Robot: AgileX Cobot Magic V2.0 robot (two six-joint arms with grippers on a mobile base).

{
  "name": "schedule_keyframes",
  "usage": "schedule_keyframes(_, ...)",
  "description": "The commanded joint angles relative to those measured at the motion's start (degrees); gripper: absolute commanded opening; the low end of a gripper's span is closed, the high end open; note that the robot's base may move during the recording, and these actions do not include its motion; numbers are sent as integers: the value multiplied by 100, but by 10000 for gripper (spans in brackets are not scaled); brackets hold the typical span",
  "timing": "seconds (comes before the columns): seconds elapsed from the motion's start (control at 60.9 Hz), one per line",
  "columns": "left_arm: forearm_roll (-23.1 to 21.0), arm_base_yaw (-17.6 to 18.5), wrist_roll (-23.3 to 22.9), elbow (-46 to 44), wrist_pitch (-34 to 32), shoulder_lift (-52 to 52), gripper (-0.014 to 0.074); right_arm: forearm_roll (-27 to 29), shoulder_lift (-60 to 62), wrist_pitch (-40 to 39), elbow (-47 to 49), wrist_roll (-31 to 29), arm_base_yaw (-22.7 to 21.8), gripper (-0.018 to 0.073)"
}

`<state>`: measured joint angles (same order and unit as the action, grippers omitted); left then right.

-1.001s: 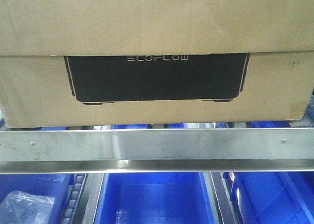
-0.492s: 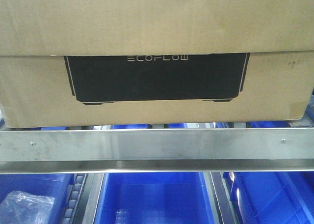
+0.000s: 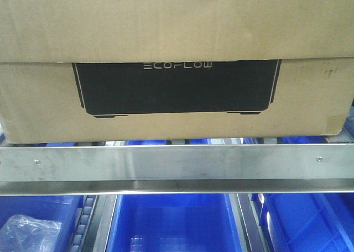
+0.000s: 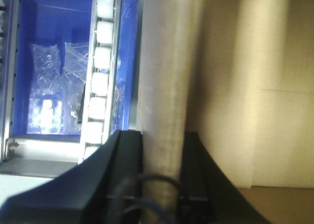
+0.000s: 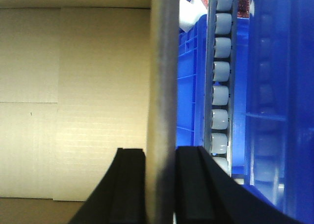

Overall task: Grab box from left shelf to table start
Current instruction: 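Lift the box with both grippers and pull it off the shelf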

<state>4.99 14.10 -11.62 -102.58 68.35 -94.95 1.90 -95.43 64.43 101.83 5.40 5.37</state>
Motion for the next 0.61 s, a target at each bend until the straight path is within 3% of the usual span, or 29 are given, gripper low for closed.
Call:
schedule_keyframes(0.0,-142,14,-82,-175,-637,206,-85,150,184,-138,156,59,11,18)
schedule_keyframes(0.115,-142,14,-305,-175,-841,278,-85,155,264,-138,156,123,11,18)
schedule_keyframes(0.591,-167,135,-309,-52,-516,1064,-85,198,1172,-357,-343,258,11,18)
